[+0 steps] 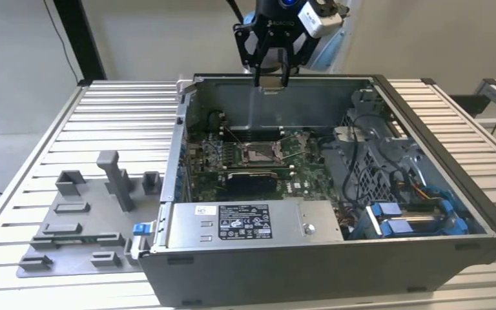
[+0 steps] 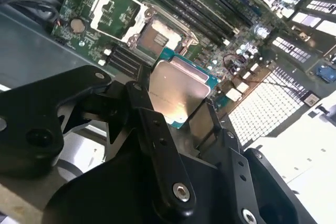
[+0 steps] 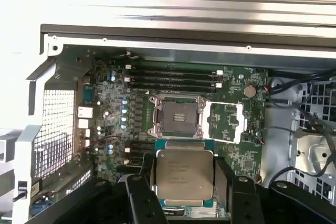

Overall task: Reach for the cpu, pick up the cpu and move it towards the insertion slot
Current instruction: 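Pick up the cpu and move it towards the insertion slot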

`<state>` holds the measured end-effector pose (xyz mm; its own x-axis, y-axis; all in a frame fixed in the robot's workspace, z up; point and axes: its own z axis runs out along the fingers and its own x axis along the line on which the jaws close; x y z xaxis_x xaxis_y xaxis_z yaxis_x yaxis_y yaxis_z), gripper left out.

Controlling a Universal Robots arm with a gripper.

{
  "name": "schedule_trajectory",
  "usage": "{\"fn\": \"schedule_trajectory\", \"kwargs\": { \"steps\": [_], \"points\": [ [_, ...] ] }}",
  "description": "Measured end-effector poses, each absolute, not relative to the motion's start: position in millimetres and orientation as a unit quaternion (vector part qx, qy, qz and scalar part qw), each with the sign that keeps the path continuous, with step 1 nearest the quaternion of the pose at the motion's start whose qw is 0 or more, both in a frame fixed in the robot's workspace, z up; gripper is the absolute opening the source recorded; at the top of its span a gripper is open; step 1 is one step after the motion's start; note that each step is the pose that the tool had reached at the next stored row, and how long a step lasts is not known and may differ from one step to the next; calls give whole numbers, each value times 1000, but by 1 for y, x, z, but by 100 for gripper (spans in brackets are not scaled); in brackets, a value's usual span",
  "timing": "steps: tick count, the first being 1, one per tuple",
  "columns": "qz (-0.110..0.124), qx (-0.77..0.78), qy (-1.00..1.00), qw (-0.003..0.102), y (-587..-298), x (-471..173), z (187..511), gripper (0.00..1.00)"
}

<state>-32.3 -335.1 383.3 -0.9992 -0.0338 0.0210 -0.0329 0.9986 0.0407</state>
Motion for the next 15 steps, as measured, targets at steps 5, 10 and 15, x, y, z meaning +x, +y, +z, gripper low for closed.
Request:
{"fn": "schedule_trajectory", "kwargs": {
  "steps": [5, 10, 15],
  "points": [
    [-20, 16, -1000, 10, -324, -32, 381, 0],
    [-20, 16, -1000, 9, -314, -31, 379, 0],
    [-20, 10, -1000, 8, -308, -31, 379, 0]
  ]
}}
